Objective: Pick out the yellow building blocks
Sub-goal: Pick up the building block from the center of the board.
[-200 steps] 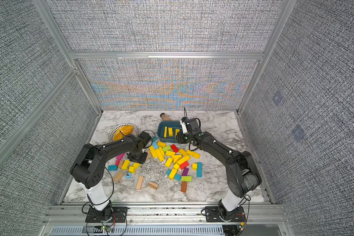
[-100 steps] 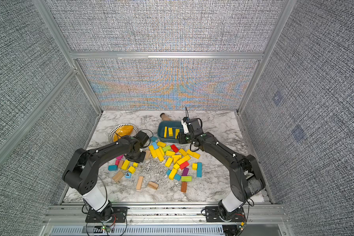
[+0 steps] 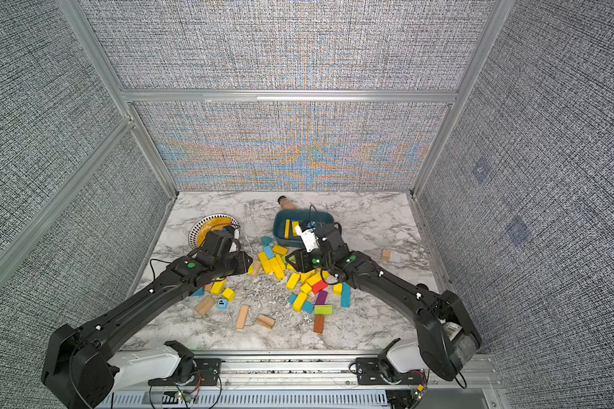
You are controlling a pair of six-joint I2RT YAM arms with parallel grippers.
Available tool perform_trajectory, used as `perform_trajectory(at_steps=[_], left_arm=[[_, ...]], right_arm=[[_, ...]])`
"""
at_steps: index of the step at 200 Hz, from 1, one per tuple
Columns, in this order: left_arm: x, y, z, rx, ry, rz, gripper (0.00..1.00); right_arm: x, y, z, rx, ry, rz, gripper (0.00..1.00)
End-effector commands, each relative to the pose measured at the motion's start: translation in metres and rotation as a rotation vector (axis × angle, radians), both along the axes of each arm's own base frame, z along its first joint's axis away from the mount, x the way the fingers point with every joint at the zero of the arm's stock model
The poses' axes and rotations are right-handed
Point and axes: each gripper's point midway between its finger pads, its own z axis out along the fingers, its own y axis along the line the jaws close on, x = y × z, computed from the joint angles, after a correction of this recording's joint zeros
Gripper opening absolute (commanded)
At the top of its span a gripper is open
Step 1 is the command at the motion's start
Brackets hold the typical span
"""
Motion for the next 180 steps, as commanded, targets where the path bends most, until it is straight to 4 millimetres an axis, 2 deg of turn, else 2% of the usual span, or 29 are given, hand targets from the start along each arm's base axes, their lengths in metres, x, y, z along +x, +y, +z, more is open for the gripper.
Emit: perform_trajectory(at_steps=[1, 26, 51, 74, 123, 156, 180], left_arm=[[0.009, -0.032, 0.026, -0.238, -0.035, -0.015, 0.06], [0.007, -0.04, 0.025, -0.306, -0.022, -0.021, 0.06], [0.005, -0.043, 0.021, -0.335, -0.017, -0.012, 0.06], [0.004, -0.045, 0.018, -0.342, -0.009, -0.014, 0.06], [0.001, -0.048, 0.012, -0.346, 0.004, -0.019, 0.06], [0.0, -0.05, 0.012, -0.356, -0.008, -0.029, 0.06], [-0.003, -0.051, 0.003, -0.379, 0.01, -0.021, 0.06]], right_arm=[[-0.013, 0.026, 0.015, 0.092, -0.031, 0.076, 0.52], [-0.019, 0.047, 0.004, 0.082, -0.015, 0.11, 0.52], [-0.023, 0.068, 0.006, 0.113, -0.009, 0.141, 0.53], [-0.024, 0.08, 0.003, 0.126, -0.001, 0.156, 0.54], [-0.001, 0.074, -0.022, 0.037, 0.016, 0.028, 0.52], [0.006, 0.073, -0.034, -0.012, 0.025, 0.005, 0.51], [0.008, 0.076, -0.036, -0.004, 0.037, 0.003, 0.41]])
